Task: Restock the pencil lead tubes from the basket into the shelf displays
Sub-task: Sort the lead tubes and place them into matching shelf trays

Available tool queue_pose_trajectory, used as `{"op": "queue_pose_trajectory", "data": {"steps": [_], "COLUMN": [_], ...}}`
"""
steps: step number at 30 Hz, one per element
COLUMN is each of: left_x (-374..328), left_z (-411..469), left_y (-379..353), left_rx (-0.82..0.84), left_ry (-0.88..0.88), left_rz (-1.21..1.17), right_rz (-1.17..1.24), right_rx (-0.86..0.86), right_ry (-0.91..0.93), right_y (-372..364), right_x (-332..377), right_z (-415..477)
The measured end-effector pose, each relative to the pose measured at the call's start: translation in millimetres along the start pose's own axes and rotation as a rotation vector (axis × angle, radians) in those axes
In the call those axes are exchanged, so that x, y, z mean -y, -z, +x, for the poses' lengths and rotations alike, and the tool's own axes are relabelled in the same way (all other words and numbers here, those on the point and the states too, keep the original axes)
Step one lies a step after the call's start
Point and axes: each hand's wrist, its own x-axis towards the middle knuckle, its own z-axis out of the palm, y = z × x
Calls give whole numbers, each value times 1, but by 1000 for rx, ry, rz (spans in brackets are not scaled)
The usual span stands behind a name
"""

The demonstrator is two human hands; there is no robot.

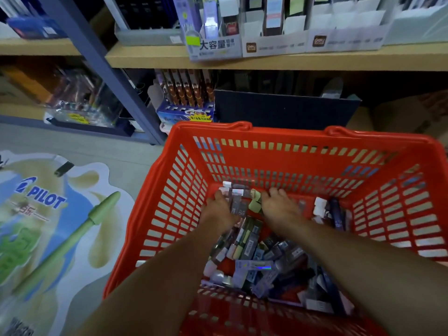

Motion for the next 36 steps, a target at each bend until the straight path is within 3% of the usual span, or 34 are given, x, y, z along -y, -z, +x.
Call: {"op": "queue_pose_trajectory", "data": {"steps": [4,9,13,16,20,24,29,33,36], "left_x": [-3,-14,-11,-6,-17,-38,-56,-52,-48], "left_z": [10,7,10,7,-6,-36,-71,-81,-87], "left_y": [1,-8,-10,-3,34,85,123,143,157], "left_rx": [83,57,103,120,197,69,-360,-454,-506], "left_ry": [68,-67,-102,-141,-271,-605,-1287,-1481,-1531], "left_rz": [-194,-23,-56,-80,-297,-64,522,649,693], "right_rz": [12,-72,96,363,1082,1568,1934,2105,2130], "right_rx": [61,36,38,99,205,512,644,753,716], "right_ry": [-87,-101,-87,-54,-182,-192,-48,121,217], "right_y": [4,-2,1,13,41,61,89,108,116], "right_x": [2,-7,-14,-18,-26,-27,-1,16,19], "right_z": [3,-2,-10,-12,-19,-35,-62,-72,-76]}}
